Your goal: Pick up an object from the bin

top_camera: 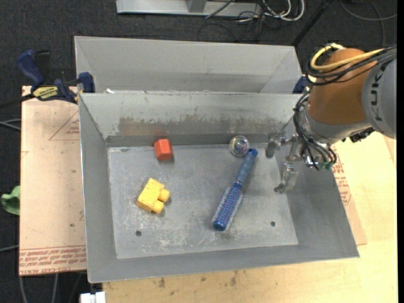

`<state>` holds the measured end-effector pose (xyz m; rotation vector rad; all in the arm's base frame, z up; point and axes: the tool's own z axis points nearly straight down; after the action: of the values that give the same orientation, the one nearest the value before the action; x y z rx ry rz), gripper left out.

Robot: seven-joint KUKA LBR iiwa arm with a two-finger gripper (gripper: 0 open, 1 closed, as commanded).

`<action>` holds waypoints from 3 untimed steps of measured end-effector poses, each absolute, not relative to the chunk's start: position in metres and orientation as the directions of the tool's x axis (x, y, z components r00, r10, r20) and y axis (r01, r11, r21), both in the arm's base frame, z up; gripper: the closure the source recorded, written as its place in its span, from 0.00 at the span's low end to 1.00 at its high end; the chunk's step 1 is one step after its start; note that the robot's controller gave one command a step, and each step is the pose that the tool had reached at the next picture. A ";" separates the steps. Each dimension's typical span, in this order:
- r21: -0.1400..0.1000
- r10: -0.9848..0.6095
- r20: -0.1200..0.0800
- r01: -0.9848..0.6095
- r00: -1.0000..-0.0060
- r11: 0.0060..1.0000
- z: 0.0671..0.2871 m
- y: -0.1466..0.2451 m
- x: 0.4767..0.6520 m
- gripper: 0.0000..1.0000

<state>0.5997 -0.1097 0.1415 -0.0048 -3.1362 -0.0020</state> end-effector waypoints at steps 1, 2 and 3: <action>0.004 -0.357 0.000 -0.357 -0.934 0.934 0.071 -0.052 0.610 0.00; 0.001 -0.818 -0.002 -0.818 -0.575 0.575 0.070 -0.014 0.592 0.00; 0.000 -0.817 -0.003 -0.817 -0.577 0.577 0.071 -0.015 0.592 1.00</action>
Offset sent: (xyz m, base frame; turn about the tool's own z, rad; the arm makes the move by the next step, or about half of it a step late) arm 0.0106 0.0544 -0.0683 -0.3684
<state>0.5925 -0.0150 0.0706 1.4459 -2.7920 -0.0013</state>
